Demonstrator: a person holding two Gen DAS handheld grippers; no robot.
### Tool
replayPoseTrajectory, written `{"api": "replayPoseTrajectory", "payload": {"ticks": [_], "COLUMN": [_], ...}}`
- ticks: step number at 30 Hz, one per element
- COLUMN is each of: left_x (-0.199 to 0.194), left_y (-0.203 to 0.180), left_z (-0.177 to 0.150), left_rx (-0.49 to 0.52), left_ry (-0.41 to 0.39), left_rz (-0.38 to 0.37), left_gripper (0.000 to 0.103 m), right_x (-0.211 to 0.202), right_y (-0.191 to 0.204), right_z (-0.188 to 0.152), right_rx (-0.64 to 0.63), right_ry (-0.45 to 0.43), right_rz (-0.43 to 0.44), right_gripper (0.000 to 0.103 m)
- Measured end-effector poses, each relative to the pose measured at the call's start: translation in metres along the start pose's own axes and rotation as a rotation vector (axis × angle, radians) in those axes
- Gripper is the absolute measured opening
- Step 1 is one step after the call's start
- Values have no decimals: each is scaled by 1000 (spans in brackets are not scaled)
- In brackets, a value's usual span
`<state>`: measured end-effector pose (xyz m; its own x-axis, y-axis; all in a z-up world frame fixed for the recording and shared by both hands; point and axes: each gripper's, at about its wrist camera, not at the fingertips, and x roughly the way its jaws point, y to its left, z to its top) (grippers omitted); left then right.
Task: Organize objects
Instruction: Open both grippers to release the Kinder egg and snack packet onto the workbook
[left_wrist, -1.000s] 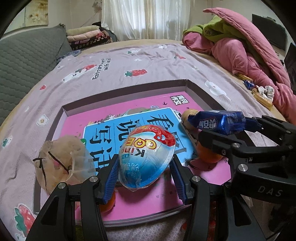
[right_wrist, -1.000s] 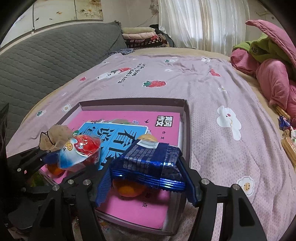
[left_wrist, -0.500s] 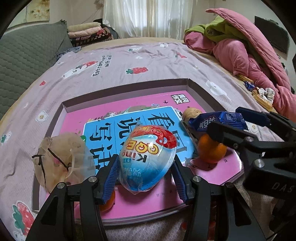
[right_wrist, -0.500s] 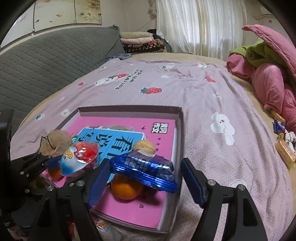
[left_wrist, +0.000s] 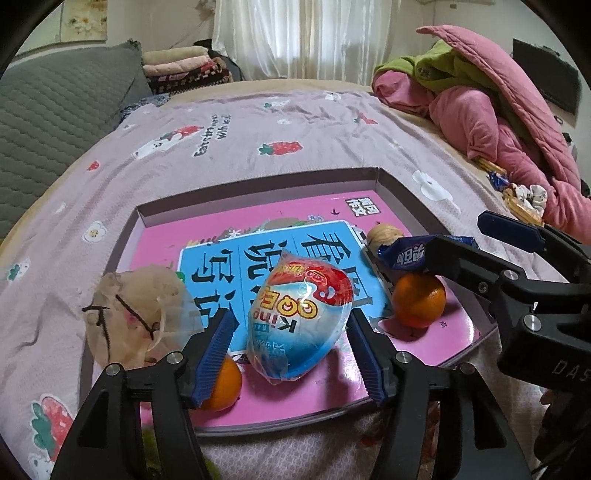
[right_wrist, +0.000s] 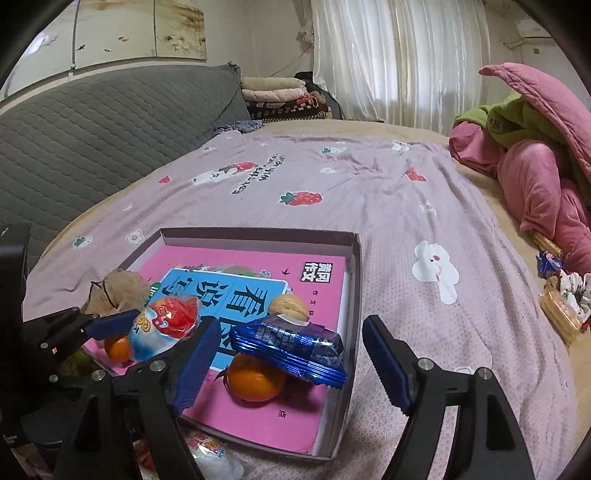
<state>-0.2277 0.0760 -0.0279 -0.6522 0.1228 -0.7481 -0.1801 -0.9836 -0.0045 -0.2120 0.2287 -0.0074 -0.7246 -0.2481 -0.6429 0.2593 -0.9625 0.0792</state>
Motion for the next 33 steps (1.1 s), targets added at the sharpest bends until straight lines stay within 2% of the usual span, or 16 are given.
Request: {"api": "replayPoseTrajectory", "payload": {"ticks": [12, 33], "left_x": [-17, -75], "left_y": [3, 21], "left_z": [0, -1], "left_rx": [-7, -50], "left_ry": [-21, -99], "left_rz": [19, 47], "left_gripper": [74, 75], "right_x": [-11, -54], "right_y": [0, 22], "right_z": [2, -2], "right_rx": [-2, -75], "right_ry": [-30, -127], "right_rz": [2, 22], "right_gripper": [81, 82]}}
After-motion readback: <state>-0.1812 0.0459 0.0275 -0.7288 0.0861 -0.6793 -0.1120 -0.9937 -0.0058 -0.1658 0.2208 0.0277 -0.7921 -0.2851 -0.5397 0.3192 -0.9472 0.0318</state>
